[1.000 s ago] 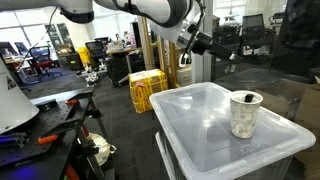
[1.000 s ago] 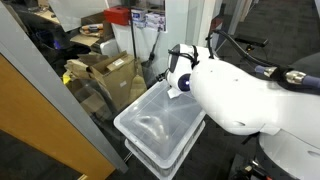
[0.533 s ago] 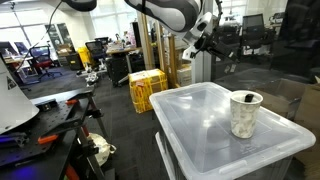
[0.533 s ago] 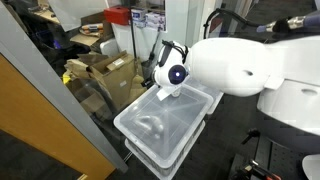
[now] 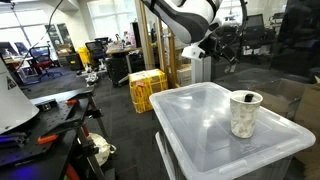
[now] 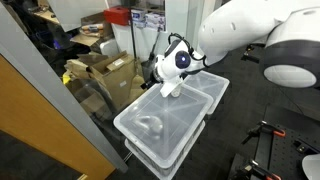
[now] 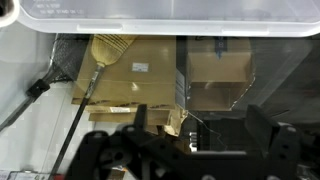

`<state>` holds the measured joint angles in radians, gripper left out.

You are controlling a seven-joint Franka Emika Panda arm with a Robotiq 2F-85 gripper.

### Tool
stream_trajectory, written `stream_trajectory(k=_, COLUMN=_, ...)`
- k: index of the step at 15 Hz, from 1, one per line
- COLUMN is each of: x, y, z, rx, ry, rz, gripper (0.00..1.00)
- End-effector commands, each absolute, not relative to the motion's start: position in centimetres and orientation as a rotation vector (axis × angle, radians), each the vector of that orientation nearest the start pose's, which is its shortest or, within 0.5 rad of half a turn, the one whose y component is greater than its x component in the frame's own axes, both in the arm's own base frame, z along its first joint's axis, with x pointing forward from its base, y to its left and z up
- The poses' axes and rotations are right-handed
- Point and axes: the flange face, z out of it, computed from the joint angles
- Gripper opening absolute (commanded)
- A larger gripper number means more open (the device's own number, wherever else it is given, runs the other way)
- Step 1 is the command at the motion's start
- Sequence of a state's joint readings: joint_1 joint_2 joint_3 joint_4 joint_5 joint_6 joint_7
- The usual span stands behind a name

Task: Put the marker in the cup

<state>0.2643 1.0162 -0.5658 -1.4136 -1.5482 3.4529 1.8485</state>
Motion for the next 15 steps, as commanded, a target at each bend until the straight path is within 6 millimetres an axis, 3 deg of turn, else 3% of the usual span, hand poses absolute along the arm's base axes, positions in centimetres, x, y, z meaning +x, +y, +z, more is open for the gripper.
stream_trajectory(k=1, x=67.6, y=-2.2, z=15.7, rx=-2.953, ry=-0.016, rz=-1.098, gripper=1.00)
stream_trajectory(k=7, x=65.8, y=-5.2, z=14.0, rx=-2.937, ry=-0.053, rz=-1.018, gripper=1.00)
stream_trajectory(k=10, x=66.3, y=-5.4, z=12.6, rx=-2.938, ry=-0.021, rz=-1.016, gripper=1.00)
stream_trajectory(k=15, x=66.2, y=-5.3, z=12.6, rx=-2.930, ry=-0.022, rz=-1.013, gripper=1.00)
